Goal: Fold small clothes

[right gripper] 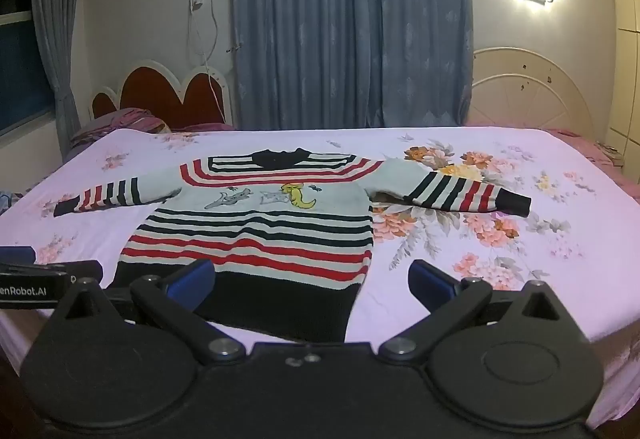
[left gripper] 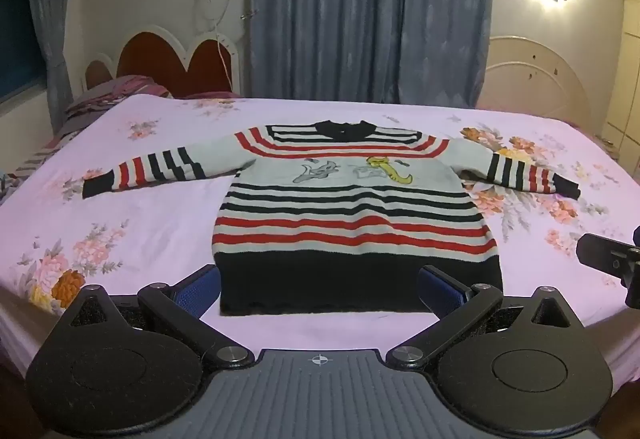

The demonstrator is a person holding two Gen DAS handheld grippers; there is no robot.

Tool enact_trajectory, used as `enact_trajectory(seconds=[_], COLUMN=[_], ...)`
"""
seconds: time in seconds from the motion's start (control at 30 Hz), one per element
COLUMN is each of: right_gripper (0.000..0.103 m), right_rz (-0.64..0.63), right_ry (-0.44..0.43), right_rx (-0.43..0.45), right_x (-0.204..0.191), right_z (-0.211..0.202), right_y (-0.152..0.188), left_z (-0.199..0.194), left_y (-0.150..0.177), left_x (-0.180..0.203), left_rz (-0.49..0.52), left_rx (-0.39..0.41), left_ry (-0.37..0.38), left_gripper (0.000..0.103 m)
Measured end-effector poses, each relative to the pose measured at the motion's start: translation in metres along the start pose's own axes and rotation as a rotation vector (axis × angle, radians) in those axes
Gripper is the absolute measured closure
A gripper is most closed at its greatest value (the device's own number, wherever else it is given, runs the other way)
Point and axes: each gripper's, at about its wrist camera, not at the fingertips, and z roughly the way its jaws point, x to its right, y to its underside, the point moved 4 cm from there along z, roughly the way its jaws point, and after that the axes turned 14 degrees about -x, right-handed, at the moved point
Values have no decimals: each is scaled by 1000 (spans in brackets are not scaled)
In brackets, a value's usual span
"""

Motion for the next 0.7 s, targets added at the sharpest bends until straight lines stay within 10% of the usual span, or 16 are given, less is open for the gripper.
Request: enact_trajectory(seconds=[0.7], right_gripper=[1], right_rz=[2], right_ry=[-2], right_rx=[-5], right_x=[-1], right_z=[5], right_y=[-2], left_z=[7], left_y=[-2], left_x=[-2], left_rz=[9], left_rx=[-8], left_ry=[-10], left_gripper=[0])
